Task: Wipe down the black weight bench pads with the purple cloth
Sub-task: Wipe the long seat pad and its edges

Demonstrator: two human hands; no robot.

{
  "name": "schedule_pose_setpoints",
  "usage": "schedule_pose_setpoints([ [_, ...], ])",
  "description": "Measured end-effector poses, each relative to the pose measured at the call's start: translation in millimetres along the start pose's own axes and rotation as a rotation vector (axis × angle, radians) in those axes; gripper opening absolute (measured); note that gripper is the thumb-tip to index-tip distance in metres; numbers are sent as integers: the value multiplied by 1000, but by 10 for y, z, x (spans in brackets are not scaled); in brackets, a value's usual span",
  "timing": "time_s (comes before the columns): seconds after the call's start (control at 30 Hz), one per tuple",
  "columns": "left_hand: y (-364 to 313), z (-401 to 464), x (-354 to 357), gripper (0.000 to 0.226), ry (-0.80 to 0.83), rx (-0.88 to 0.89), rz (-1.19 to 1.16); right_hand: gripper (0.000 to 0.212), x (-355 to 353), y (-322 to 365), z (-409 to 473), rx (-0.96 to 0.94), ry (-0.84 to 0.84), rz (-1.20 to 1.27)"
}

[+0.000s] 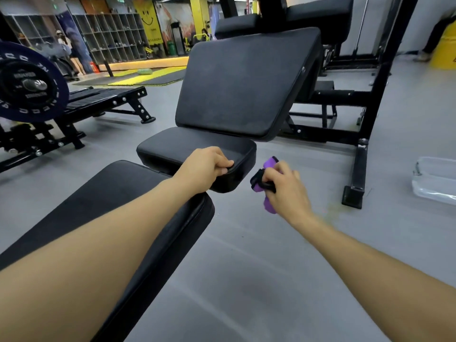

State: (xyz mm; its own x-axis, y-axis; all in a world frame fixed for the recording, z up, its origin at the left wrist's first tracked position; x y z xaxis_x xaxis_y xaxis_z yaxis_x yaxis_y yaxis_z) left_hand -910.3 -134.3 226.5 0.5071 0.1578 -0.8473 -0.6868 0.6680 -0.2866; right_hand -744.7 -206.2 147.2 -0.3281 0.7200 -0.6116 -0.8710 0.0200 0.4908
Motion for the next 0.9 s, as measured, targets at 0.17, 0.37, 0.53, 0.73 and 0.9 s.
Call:
schedule_pose_setpoints([
  [0.17,-50,94,-41,25,104,-13,99,24,-325,172,383,43,-4,77],
  [0.37,-257,232,-211,20,167,-53,159,30,-632,359,619,92,24,5],
  [0.53,-432,525,-211,38,57,-93,82,17,-716,127,993,153,-40,-7],
  [0.73,-768,1009,42,49,-12,-144,111,24,-698,-487,1437,324,-113,200],
  [0.9,-1101,1609,288,46,-124,-132,98,22,-876,-886,2107,288,-305,342],
])
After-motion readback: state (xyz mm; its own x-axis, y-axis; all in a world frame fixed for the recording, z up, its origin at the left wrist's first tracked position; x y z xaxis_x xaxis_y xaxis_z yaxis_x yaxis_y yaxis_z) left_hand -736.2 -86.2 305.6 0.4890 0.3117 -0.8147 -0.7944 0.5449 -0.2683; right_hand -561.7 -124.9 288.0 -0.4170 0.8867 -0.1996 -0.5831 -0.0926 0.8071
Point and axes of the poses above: each hand's wrist, its own z-axis towards the middle knuckle, its own x-axis out of the palm, y = z × x, the point moved 4 cm from there along z, towards the middle knuckle, and after that the axes turned 13 degrees about -y, right-handed, at the moved point
